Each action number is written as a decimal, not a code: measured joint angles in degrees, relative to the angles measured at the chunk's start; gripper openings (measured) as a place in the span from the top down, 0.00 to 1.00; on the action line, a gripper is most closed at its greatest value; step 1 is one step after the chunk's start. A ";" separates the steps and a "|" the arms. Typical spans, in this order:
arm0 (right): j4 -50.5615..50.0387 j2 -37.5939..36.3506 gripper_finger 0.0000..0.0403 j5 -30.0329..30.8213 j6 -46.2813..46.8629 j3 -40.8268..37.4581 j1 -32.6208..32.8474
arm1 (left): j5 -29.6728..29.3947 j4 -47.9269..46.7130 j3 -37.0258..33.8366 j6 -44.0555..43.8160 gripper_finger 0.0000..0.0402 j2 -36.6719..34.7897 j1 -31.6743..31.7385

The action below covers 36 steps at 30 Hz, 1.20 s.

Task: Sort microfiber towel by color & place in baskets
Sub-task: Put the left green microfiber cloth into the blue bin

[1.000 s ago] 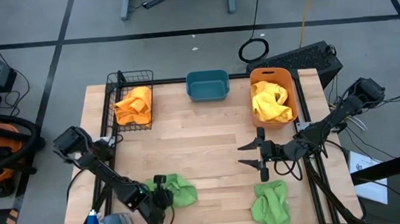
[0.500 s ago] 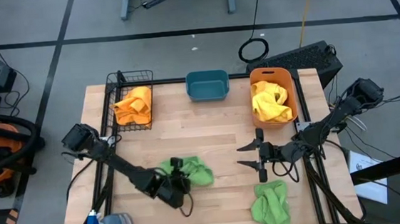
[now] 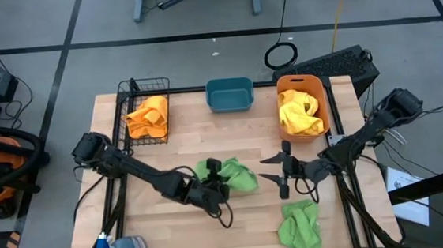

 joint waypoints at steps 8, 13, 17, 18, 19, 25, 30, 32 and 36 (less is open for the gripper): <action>5.86 5.91 0.51 -1.41 -0.54 0.06 -2.00 | -0.18 0.17 5.80 4.78 0.93 -0.11 0.84; 13.28 8.83 0.51 -3.62 -3.55 0.11 -2.81 | -0.28 3.45 7.09 5.81 0.93 -0.11 2.64; 16.67 9.88 0.51 -6.16 -5.00 0.11 -3.30 | -0.35 5.16 7.09 6.47 0.92 -0.11 4.72; 17.09 10.02 0.51 -6.53 -5.11 0.11 -3.35 | -0.36 5.09 7.09 6.46 0.92 -0.11 5.35; 17.12 10.05 0.51 -6.53 -5.44 0.11 -3.37 | -0.50 4.98 7.09 6.46 0.92 -0.11 6.01; 17.12 10.05 0.51 -5.06 -5.75 0.11 -3.41 | -9.57 4.11 7.09 8.60 0.92 -0.11 10.11; 17.09 10.05 0.51 -2.75 -6.07 0.11 -3.43 | -13.09 4.24 7.09 12.62 0.92 -0.11 16.23; 16.99 10.05 0.51 -2.75 -6.22 0.11 -3.43 | -10.92 3.75 7.09 13.61 0.92 -0.11 19.30; 15.71 9.92 0.51 -2.75 -7.26 0.11 -3.41 | -3.38 2.94 7.09 14.66 0.92 -0.11 25.63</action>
